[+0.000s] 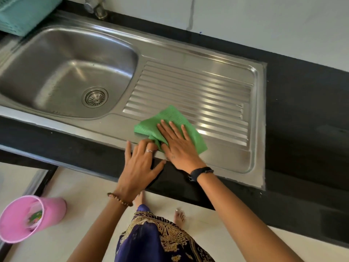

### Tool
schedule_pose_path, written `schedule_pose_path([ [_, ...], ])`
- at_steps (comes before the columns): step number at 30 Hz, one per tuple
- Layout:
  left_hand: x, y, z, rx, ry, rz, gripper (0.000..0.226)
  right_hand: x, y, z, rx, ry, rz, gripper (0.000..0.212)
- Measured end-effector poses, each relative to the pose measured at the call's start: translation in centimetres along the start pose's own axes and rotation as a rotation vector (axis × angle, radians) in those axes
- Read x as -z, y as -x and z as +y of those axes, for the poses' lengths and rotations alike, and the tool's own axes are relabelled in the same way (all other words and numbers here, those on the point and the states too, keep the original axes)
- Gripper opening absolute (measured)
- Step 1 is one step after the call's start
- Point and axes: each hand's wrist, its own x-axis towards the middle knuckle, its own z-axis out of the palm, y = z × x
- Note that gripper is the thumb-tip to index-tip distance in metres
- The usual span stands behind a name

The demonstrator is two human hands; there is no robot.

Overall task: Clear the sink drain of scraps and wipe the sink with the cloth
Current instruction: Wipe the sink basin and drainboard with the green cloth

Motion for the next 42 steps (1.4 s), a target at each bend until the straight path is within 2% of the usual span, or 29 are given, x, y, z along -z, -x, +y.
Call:
schedule_pose_path([
  [8,-4.2,0.7,7.3,-0.233,0.005,-0.033,0.034,2.5,9.2,8.8,-0.239,-0.038,0.016,0.055],
  [13,-3.3,0.5,6.2,-0.219,-0.012,-0.051,0.041,3.6,12.7,11.1,-0.303,0.141,0.011,0.055],
  [18,-0.5,-0.1,2.2,-0.119,-0.008,-0.012,0.042,3.4,15.1,10.4,-0.364,0.049,0.081,0.053],
  [28,4.0,-2.0,-8.3,0.107,-0.081,0.042,0.050,2.7,15.0,4.8,-0.425,-0.155,0.103,0.059],
  [31,4.5,-2.2,-10.4,0.154,-0.088,0.036,0.053,2.6,13.0,2.2,-0.395,-0.225,0.105,0.058],
  [35,4.7,-1.7,-11.0,0.124,-0.044,0.060,0.050,2.1,8.4,-2.3,-0.284,-0.296,0.064,0.057],
  [39,5.2,-0.8,-11.9,0.062,0.087,0.093,0.045,1.1,1.6,-7.7,-0.147,-0.354,0.010,0.058],
  [42,6.4,-0.5,-13.3,0.164,0.379,0.188,0.041,0.7,-2.9,-11.6,-0.073,-0.418,-0.021,0.056],
])
